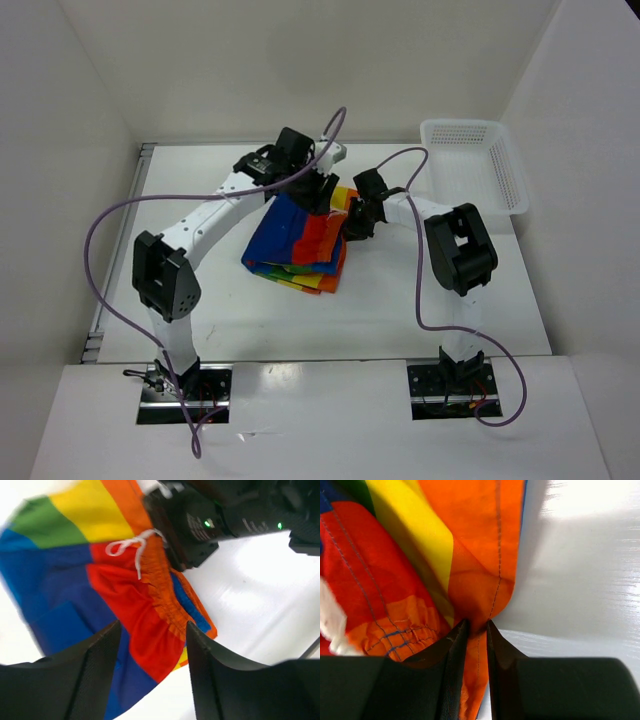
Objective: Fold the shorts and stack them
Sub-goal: Fold the shorts
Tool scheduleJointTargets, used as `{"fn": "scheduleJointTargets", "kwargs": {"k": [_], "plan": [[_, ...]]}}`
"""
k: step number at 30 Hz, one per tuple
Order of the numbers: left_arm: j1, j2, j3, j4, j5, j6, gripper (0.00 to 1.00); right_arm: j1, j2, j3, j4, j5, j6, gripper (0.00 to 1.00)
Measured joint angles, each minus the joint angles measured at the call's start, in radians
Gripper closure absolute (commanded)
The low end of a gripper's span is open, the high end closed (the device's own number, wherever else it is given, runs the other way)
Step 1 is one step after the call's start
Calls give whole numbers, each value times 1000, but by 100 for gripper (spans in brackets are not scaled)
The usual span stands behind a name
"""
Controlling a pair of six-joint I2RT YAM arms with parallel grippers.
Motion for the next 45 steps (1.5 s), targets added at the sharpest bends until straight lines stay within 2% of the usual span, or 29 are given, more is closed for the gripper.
{"fn": "scheduleJointTargets", "kwargs": {"k": [10, 11, 16, 19, 20, 23, 28, 32, 39, 45], "plan": [[156, -160, -42, 92, 31, -2, 63, -4, -21, -23, 7, 25, -3, 71], [161, -167, -62, 98, 35, -2, 70, -7, -29, -29, 1, 39, -6, 71], [166, -167, -174, 106, 56, -1, 89, -50, -101, -63, -75, 108, -32, 70], [169, -167, -234, 114, 66, -2, 100, -84, -179, -63, -117, 135, -54, 81], [171, -167, -260, 128, 71, -2, 100, -90, -203, -58, -125, 136, -60, 88], [179, -170, -364, 185, 94, -1, 100, -64, -231, 10, -153, 121, -71, 96], [188, -174, -570, 264, 125, -1, 100, 66, -188, 146, -151, 54, -75, 97], [189, -145, -652, 314, 124, -1, 100, 127, -101, 178, -123, 14, -59, 99], [189, -119, -702, 409, 117, -2, 100, 57, 99, 177, -100, 33, -13, 100], [190, -120, -755, 436, 117, -2, 100, 35, 117, 186, -71, 13, 2, 100]]}}
